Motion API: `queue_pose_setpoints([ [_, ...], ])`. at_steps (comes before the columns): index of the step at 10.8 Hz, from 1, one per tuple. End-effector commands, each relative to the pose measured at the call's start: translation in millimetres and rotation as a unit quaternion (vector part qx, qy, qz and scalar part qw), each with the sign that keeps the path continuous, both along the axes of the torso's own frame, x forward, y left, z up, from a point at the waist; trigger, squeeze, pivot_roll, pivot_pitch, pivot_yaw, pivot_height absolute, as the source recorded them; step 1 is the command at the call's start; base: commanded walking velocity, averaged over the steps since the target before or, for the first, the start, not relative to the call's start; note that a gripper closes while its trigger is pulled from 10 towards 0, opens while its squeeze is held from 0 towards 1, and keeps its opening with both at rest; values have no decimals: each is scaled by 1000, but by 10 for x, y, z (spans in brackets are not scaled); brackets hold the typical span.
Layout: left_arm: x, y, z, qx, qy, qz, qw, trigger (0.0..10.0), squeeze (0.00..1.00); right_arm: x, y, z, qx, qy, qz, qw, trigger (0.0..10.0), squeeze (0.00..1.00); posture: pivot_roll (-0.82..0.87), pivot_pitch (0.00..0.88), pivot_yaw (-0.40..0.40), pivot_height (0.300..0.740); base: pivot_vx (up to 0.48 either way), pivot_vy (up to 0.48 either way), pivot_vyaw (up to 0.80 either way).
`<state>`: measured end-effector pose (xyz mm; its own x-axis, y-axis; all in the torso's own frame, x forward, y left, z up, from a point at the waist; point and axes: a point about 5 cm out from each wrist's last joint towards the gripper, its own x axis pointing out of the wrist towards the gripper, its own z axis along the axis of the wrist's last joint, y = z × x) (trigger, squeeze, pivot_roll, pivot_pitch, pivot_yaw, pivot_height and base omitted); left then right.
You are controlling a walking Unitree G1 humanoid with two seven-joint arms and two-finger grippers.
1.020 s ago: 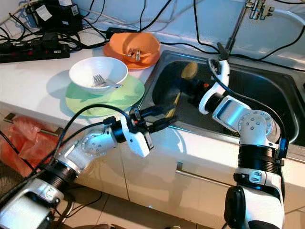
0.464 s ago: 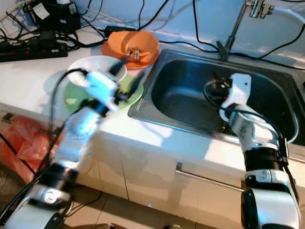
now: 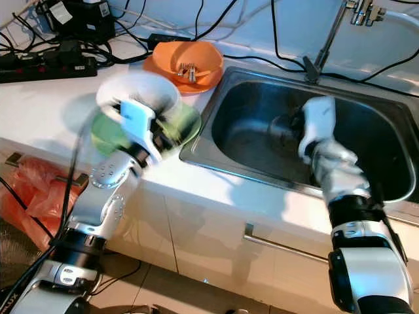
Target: Kitchen organization
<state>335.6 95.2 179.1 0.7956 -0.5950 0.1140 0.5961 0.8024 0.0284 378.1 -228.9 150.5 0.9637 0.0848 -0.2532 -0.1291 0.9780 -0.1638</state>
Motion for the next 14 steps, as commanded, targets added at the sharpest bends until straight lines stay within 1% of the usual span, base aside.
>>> queue_pose_setpoints([
  [1,-30,-66,-15,1,20,-26,999,10000,1000,35,-28,94,-25,-16,6,1000,0,0,99,55,-53,740,0,0,0],
  [2,-72,-117,-7,3,40,-54,998,10000,1000,33,-19,37,-50,-12,16,999,0,0,104,51,-52,740,0,0,0],
  [3,-99,-148,43,9,34,-70,997,10000,1000,24,-2,-21,-68,0,31,997,0,0,108,51,-54,740,0,0,0],
  [4,-113,-153,111,22,25,-78,996,10000,1000,14,23,-83,-91,12,53,994,7333,0,108,51,-54,740,0,0,0],
  [5,-89,-105,141,20,30,-67,997,10000,1000,6,30,-116,-93,15,58,994,10000,1000,110,49,-54,740,0,0,0],
  [7,-67,-47,171,12,37,-56,998,10000,1000,-2,15,-135,-94,11,56,994,10000,1000,111,47,-53,740,0,0,0],
  [10,-48,-8,191,20,37,-46,998,10000,1000,2,14,-101,-87,-6,65,994,10000,1000,110,47,-52,740,0,0,0],
  [11,-51,-8,196,19,37,-44,998,10000,1000,6,25,-73,-102,-18,73,992,10000,1000,110,47,-53,740,0,0,0],
  [13,-61,-18,220,15,33,-44,998,10000,1000,16,35,3,-101,-43,82,991,10000,1000,107,50,-59,740,0,0,0],
  [14,-67,-22,279,0,29,-39,999,10000,1000,19,44,61,-84,-49,101,990,10000,1000,107,50,-59,740,0,0,0],
])
